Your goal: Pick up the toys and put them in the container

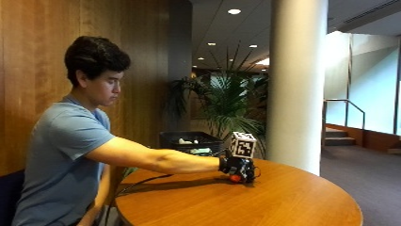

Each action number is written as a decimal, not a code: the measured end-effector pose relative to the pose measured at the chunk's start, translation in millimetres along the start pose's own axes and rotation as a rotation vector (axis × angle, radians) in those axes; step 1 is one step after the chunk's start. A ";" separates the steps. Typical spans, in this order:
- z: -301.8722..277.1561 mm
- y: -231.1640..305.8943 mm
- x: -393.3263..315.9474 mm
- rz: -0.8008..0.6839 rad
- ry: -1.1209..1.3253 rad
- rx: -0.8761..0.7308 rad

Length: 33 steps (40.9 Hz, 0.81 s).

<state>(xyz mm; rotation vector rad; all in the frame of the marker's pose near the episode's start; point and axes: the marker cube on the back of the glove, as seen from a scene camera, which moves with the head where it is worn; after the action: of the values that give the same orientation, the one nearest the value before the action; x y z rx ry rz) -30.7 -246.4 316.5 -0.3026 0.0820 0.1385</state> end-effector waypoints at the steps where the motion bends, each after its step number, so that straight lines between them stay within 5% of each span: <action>1: -0.7 2.0 -3.1 -0.040 -0.027 0.003; 13: -35.5 31.7 -27.9 -0.195 -0.123 0.031; 27: -180.4 85.4 -6.6 -0.082 -0.079 0.205; 33: -235.4 125.0 -7.3 -0.249 -0.066 0.278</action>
<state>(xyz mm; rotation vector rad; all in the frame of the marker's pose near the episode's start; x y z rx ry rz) -70.5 -200.4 56.9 -0.0291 -0.0023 -0.1098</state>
